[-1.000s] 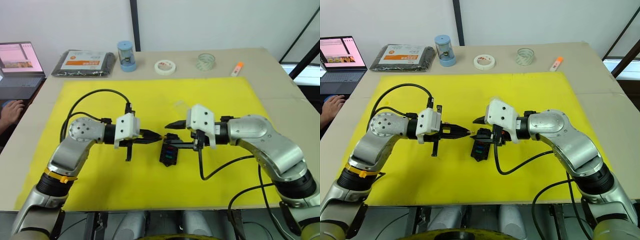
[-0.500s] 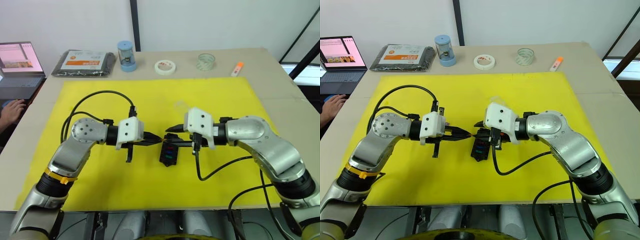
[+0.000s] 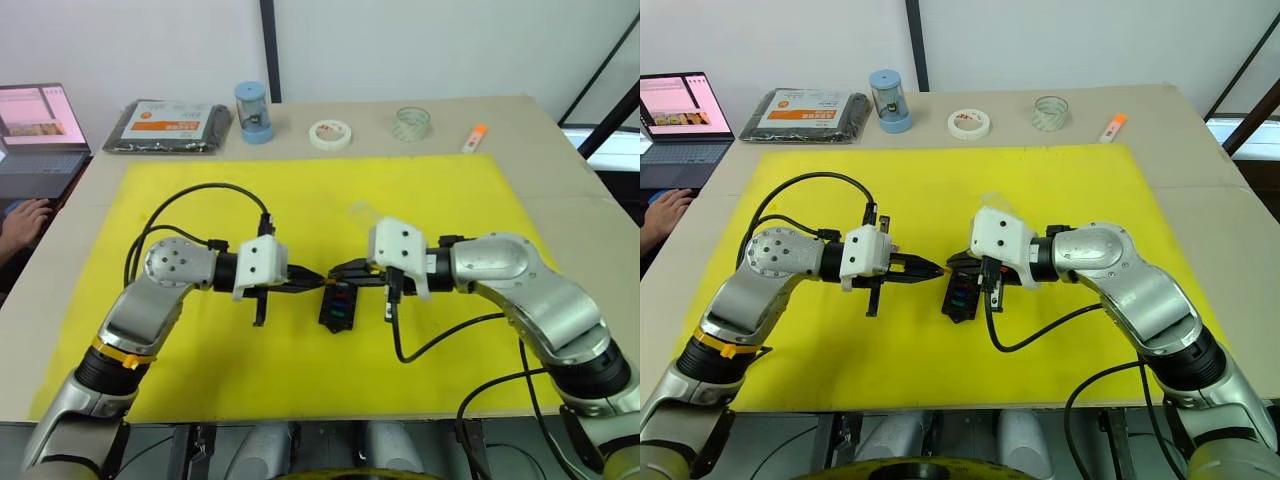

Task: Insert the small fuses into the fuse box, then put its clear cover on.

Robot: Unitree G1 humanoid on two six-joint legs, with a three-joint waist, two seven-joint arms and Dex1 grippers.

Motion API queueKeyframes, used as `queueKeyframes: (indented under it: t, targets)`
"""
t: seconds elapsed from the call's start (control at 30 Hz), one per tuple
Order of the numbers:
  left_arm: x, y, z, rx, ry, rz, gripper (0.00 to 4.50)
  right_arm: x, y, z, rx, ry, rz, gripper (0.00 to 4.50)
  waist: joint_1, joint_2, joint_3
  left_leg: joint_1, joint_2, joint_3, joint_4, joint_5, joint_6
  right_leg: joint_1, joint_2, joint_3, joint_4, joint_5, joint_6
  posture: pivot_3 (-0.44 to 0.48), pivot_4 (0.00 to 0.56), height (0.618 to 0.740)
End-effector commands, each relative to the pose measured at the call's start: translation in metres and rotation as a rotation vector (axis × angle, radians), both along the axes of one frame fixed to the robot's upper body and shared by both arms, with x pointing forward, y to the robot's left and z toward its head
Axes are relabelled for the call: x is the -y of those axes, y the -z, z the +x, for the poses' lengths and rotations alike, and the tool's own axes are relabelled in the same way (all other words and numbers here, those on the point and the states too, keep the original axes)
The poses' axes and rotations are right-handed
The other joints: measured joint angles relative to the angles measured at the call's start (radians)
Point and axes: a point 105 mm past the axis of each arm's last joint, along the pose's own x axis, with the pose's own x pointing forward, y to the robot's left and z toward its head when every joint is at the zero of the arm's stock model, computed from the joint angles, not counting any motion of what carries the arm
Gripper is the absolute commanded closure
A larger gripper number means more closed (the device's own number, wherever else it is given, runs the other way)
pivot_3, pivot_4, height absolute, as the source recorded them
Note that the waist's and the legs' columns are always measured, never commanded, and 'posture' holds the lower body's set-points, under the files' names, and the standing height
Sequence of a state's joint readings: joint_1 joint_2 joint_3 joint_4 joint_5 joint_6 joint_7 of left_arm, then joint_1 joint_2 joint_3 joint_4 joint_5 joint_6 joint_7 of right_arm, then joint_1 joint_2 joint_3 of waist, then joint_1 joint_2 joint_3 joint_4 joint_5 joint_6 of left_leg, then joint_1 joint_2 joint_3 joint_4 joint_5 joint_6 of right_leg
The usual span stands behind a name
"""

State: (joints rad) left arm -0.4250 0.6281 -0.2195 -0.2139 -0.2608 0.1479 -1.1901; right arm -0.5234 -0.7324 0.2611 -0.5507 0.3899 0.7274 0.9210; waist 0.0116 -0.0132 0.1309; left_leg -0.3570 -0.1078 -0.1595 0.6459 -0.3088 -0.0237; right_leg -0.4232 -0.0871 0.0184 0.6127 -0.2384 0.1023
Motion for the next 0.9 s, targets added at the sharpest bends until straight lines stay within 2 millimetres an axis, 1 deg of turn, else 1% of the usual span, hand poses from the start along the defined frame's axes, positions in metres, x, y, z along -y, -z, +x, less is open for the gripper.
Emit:
queueKeyframes:
  t: [0.03,0.2,0.47,0.77,0.83,0.87,0.9]
  targets:
    - [-0.004,-0.002,0.001,0.03,-0.005,0.0,4.5,-0.002,-0.019,-0.003,0.056,-0.018,0.037,3.85,0.0,0.0,0.0,0.0,0.0,0.0,0.0,0.0,0.0,0.0,0.0,0.0,0.0,0.0,0.0,0.0,0.15,0.74]
    - [-0.004,-0.002,0.0,0.036,-0.004,-0.007,4.5,-0.002,-0.017,-0.006,0.048,-0.025,0.028,2.07,0.001,0.0,0.0,0.0,0.0,0.0,0.0,0.0,0.0,0.0,0.0,0.0,0.0,0.0,0.0,0.0,0.15,0.74]
    - [0.002,-0.013,-0.005,0.036,0.028,-0.041,4.5,-0.002,-0.007,-0.007,0.044,-0.022,-0.003,2.07,0.0,0.0,0.0,0.0,0.0,0.0,0.0,0.0,0.0,0.0,0.0,0.0,0.0,0.0,0.0,0.0,0.15,0.74]
    - [0.003,-0.014,-0.006,0.031,0.027,-0.035,4.5,-0.004,-0.004,-0.005,0.043,-0.025,-0.001,2.07,0.0,0.0,0.0,0.0,0.0,0.0,0.0,0.0,0.0,0.0,0.0,0.0,0.0,0.0,0.0,0.0,0.15,0.74]
    - [0.003,-0.014,-0.007,0.029,0.027,-0.034,4.5,-0.004,-0.005,-0.005,0.044,-0.026,0.005,2.49,0.0,0.0,0.0,0.0,0.0,0.0,0.0,0.0,0.0,0.0,0.0,0.0,0.0,0.0,0.0,0.0,0.15,0.74]
    - [0.003,-0.014,-0.007,0.029,0.027,-0.034,4.5,-0.004,-0.005,-0.006,0.043,-0.029,0.006,2.63,0.0,0.0,0.0,0.0,0.0,0.0,0.0,0.0,0.0,0.0,0.0,0.0,0.0,0.0,0.0,0.0,0.15,0.74]
    - [0.003,-0.014,-0.007,0.028,0.027,-0.034,4.5,-0.004,-0.005,-0.006,0.043,-0.03,0.007,2.96,0.0,0.0,0.0,0.0,0.0,0.0,0.0,0.0,0.0,0.0,0.0,0.0,0.0,0.0,0.0,0.0,0.15,0.74]
